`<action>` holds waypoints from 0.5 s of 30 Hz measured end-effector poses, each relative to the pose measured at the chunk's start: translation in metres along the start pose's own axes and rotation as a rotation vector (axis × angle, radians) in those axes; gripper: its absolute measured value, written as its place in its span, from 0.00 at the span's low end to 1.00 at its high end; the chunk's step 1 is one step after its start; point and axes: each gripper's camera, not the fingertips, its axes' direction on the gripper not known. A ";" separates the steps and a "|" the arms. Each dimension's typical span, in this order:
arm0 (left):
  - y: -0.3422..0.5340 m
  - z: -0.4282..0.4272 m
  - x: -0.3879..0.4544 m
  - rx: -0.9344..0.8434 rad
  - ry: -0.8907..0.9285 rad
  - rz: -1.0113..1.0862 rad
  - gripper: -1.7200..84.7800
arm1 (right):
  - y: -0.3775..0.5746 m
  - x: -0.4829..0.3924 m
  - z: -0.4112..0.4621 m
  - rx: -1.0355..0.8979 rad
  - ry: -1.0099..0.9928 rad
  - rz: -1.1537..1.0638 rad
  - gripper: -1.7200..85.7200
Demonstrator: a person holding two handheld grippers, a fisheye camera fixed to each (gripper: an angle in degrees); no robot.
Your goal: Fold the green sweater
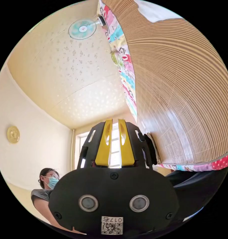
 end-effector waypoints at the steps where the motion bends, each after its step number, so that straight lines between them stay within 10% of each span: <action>1: 0.000 -0.018 -0.023 0.036 -0.028 -0.037 0.16 | 0.007 0.004 0.019 -0.013 -0.011 -0.005 0.04; 15: -0.086 -0.131 -0.205 0.245 -0.343 -0.335 0.21 | 0.119 0.098 0.119 0.120 -0.208 0.012 0.04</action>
